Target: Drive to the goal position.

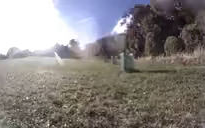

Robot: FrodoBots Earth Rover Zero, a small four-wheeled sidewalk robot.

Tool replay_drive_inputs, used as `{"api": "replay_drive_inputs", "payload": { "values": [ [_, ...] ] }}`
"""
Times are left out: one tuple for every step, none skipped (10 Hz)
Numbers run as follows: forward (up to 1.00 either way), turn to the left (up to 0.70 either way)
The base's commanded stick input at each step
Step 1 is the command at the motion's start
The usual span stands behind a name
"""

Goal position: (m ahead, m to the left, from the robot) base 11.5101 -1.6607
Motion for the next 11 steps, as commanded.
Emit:
{"api": "replay_drive_inputs", "payload": {
  "values": [
    [0.00,0.00],
    [0.00,0.00],
    [0.00,0.00],
    [0.00,0.00],
    [0.09,-0.07],
    [0.30,-0.23],
    [0.50,-0.38],
    [0.50,-0.43],
    [0.50,-0.49],
    [0.50,0.00],
    [0.50,0.00]
  ]
}}
